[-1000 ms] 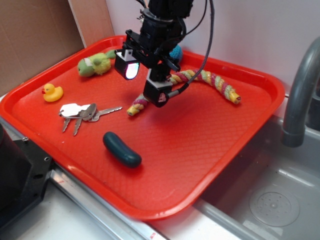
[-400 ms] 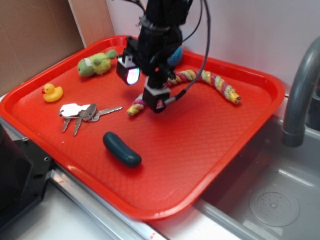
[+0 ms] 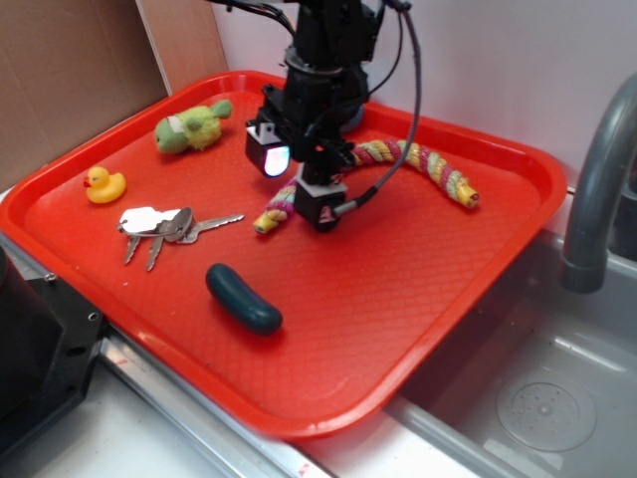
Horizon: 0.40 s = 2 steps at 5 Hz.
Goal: Grab the multicolored rope.
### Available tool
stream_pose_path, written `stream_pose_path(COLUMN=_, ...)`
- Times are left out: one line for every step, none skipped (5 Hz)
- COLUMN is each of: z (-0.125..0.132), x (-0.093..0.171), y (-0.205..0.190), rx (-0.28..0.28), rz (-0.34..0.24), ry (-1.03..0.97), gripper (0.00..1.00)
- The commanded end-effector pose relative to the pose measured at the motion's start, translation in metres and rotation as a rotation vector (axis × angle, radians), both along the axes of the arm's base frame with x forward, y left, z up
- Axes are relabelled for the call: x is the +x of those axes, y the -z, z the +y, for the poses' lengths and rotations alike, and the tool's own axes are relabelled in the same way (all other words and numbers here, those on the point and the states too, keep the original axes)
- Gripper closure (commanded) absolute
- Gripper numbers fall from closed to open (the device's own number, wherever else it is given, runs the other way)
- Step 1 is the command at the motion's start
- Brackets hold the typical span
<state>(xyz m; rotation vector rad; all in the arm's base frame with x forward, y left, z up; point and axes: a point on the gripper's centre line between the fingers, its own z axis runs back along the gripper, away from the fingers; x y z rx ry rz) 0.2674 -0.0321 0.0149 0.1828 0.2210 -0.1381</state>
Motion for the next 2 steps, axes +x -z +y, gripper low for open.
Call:
stream_pose_path(z=0.009, x=-0.0205, y=0.0599, rx=-0.005, rz=0.208, ry=-0.063, gripper=1.0)
stream_pose_path(z=0.0086, x=-0.0209, y=0.057, rx=0.028, rz=0.221, ry=-0.074, gripper=1.0)
